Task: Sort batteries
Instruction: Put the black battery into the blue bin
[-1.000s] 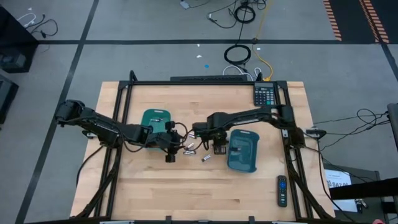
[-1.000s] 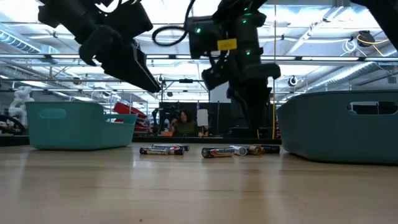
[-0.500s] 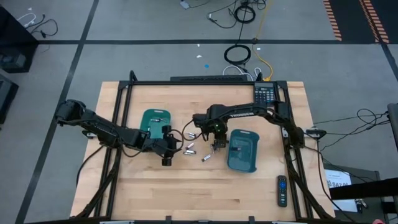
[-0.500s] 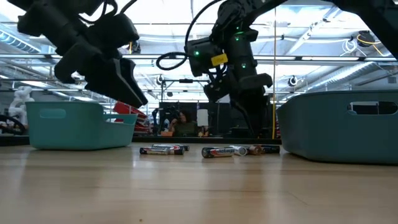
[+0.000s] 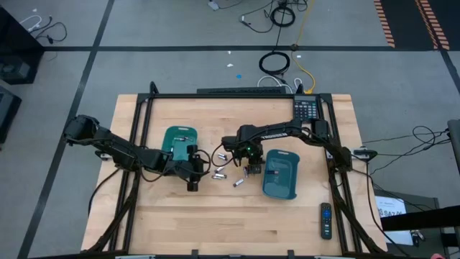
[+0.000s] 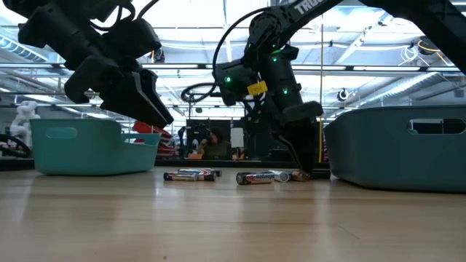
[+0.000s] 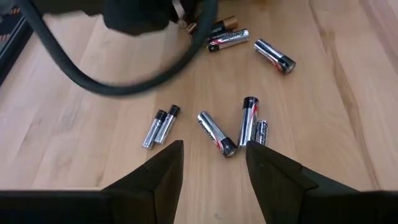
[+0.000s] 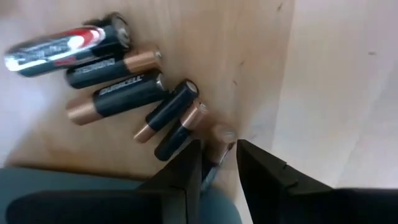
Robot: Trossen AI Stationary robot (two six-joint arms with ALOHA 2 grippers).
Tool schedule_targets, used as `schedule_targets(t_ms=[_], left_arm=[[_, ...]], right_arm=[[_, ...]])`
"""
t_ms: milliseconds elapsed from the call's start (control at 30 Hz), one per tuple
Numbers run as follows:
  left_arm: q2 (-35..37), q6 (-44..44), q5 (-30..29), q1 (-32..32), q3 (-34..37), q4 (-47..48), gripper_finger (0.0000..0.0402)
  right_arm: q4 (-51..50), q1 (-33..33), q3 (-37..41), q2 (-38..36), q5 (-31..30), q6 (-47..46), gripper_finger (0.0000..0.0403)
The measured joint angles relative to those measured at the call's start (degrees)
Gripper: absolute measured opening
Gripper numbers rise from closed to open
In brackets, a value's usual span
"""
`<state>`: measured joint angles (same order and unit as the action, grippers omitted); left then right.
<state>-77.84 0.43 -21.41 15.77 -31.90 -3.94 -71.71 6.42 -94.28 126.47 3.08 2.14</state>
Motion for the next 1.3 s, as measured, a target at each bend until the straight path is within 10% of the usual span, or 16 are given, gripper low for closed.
schedule_targets(t_ms=[733, 1033, 1300], left_arm=[[0.00, 0.48, 0.00, -0.04, 0.00, 0.37, 0.0185], [0.02, -1.20, 0.02, -0.04, -0.02, 1.26, 0.0185], [0.02, -1.52, 0.04, 0.00, -0.02, 2.09, 0.0185]], right_arm=[[-1.60, 0.35, -4.67, 0.31, -5.12, 4.34, 0.0021], [-3.77, 0.23, -5.46, -16.40, -9.61, -2.48, 0.0021], [12.42, -7.02, 14.52, -38.05, -12.17, -17.71, 0.0021]])
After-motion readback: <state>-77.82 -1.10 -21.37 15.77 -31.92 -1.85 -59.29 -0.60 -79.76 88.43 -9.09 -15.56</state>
